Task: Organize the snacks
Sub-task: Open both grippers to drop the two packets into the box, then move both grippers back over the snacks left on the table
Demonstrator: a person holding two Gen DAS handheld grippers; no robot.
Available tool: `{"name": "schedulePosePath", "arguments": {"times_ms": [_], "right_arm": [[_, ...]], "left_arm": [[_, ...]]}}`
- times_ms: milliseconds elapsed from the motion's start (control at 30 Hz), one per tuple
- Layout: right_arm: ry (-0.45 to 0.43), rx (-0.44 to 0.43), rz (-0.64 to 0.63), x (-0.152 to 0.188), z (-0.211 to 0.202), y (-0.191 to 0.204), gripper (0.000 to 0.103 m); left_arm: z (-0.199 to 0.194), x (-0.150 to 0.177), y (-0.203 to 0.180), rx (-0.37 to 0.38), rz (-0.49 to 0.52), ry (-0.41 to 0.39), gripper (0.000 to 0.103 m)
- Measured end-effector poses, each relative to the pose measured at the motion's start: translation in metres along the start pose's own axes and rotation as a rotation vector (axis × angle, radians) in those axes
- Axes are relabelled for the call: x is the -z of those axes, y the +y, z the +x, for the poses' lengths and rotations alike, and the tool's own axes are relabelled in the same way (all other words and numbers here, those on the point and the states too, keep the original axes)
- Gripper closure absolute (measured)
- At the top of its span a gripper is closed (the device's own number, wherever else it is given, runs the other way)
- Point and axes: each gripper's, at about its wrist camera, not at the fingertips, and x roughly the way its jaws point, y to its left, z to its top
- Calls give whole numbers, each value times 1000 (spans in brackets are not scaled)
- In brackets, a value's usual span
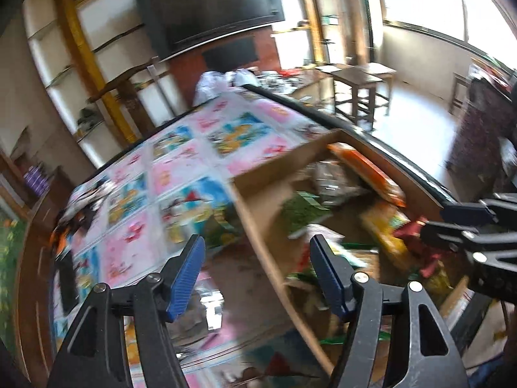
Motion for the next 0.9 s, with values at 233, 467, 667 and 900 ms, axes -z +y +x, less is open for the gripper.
{"name": "schedulePosePath", "arguments": {"times_ms": [233, 467, 667, 900], "right_arm": [[-12, -24, -25, -1, 0, 18, 58], [-25, -54, -72, 0, 1, 44, 58], [-27, -85, -110, 2, 2, 67, 58], [-22, -126, -163, 7, 5, 95, 58]], "left_arm": [[-16, 5, 52, -115, -128, -21, 37], [-43, 14, 113, -258, -245, -55, 35], [-71, 24, 158, -384, -316, -91, 31], [-93, 45, 193, -463, -377, -86, 30]]}}
